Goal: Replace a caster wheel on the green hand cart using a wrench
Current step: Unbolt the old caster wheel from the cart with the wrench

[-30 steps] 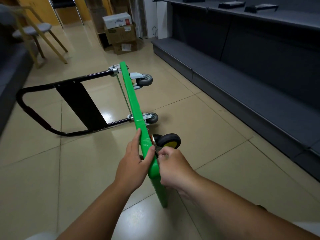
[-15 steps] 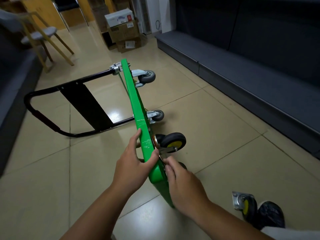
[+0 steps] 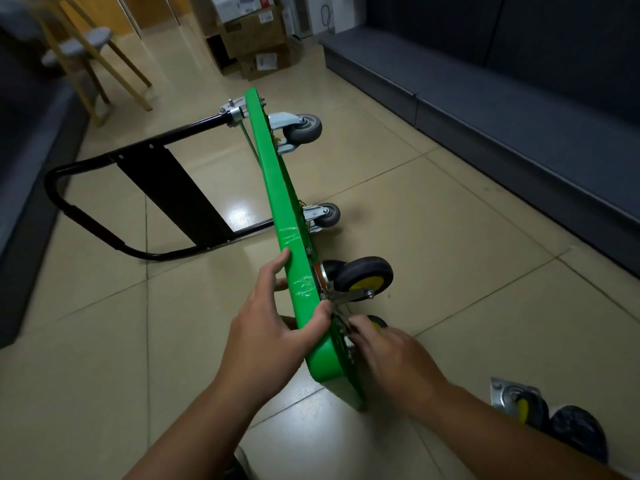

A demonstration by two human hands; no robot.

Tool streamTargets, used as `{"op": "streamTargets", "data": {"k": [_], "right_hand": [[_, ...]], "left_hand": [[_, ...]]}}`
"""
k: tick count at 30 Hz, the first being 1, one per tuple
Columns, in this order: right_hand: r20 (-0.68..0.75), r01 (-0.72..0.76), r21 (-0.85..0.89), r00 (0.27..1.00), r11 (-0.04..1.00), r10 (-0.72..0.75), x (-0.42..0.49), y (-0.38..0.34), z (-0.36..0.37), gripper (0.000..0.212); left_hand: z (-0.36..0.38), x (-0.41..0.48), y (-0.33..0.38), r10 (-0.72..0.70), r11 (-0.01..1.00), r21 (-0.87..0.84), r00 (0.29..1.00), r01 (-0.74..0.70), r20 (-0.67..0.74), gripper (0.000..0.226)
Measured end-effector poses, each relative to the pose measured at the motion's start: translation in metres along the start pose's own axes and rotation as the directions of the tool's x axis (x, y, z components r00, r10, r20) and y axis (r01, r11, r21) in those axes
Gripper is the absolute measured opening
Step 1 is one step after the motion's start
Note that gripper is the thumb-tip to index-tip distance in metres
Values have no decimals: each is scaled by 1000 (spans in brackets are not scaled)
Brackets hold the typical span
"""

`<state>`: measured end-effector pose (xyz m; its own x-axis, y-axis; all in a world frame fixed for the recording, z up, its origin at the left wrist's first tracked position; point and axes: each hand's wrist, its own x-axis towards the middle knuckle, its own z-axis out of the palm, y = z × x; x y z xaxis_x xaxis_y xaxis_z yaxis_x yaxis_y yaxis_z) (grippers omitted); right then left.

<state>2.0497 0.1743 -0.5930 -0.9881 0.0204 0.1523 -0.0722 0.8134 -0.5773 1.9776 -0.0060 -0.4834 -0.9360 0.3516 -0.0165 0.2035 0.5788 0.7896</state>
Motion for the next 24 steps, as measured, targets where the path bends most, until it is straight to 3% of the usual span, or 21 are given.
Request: {"op": "streamTargets", "data": {"k": [4,6,9,13,18,24], "right_hand": [[356,-130,-62,923,990,143,-29,15,-42,11],[429,-258,28,876,966,221,-48,17,-69,15],[316,-405,319,898,857,306,-50,6,-91,13],[137,-321,440,947,838,291,-21,-28,-85,29],[195,-366,497,931,787,310,-8,-57,-69,40],[226,-340,603,940,721,254,2,-63,-74,32]], "left_hand": [[-1,1,1,12,1000,23,1000,-12,18,81],[-2,1,2,15,999,28,999,-16,28,81],[-2,0,2,15,1000,21,999,-16,35,85],[-3,-1,1,27,999,17,999,-28,47,93],[-5,-2,-5,44,993,-114,996,-35,72,71],[-8,-1,-7,57,990,-134,991,-41,121,81]]}}
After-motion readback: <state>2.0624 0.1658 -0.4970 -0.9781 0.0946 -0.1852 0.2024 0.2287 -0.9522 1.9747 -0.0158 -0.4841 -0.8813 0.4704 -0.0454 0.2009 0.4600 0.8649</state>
